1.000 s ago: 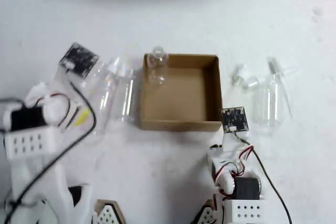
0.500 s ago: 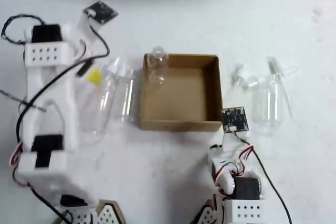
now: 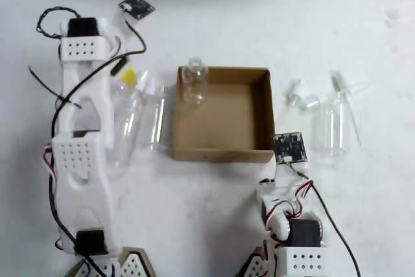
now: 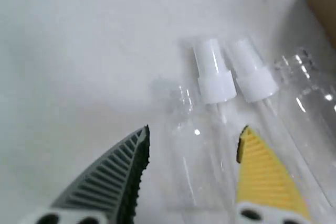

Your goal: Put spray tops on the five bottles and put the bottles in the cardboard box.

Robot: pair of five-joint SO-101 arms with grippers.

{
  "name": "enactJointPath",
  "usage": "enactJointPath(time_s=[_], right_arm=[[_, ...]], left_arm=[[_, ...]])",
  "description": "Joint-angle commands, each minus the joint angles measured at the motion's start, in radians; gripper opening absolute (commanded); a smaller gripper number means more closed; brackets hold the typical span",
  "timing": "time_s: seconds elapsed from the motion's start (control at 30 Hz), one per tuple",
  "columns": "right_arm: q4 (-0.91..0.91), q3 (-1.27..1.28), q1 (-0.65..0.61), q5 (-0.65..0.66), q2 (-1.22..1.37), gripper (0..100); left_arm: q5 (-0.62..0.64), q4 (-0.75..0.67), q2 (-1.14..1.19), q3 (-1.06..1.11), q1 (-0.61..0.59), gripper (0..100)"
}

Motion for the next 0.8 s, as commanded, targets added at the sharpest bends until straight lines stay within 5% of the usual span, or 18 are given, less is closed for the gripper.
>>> enactJointPath(time_s=[0.0,0.77], right_arm=[[0.005,0.009,0.001,0.008,-0.001,1.5],[0.005,0.009,0.001,0.008,-0.001,1.5]], left_arm=[[-0.011,0.060,0.093,-0.218,0.022,25],[-0.009,0.083,0.274,-0.370,0.022,25]])
